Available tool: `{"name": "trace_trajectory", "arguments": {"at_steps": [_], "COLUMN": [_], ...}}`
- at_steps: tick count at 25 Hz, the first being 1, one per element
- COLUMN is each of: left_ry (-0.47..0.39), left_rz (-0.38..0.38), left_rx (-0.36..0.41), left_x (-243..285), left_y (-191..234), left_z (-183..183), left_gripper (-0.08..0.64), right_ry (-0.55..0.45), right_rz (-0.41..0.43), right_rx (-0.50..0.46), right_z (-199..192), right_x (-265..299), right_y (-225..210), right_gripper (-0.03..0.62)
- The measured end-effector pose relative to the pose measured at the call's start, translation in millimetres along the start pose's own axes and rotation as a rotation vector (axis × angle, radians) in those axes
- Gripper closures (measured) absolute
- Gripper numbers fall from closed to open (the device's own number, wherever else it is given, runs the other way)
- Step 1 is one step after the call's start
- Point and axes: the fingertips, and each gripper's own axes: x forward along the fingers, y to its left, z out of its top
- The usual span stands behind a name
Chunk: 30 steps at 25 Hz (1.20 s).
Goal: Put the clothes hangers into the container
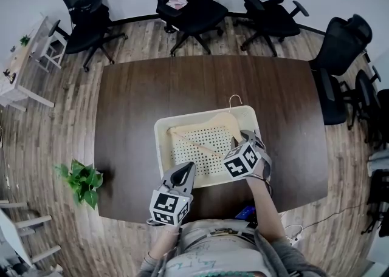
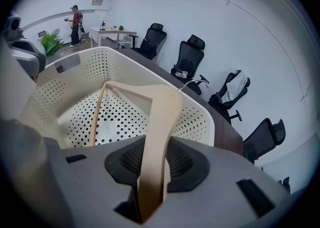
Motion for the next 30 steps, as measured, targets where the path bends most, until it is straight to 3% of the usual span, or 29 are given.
{"name": "trace_trajectory", "arguments": {"at_steps": [18,23,30], "left_ry": [-0.01,-0.008,-0.01], "left_rz": [-0.005,-0.006,-0.005], "left_rx": [-0.008,-0.007,-0.007], "left_x": [-0.1,-0.8,-0.4], "left_y": [0.0,0.3,-0.4], "left_z": [0.7,1.6,1.5], "left_gripper": [0.549,0.549,0.549], "right_ry": [0.057,0.057,0.052], "right_rz": [-0.059,-0.056,-0.086], "right_rx": [-0.032,-0.055,-0.085], "right_z": [-4.0,-4.4,-4.8], "right_x": [5.2,4.4,0.9], "right_y": [-3.9,1.9,-2.7], "right_gripper": [0.492,0.428,0.391]}}
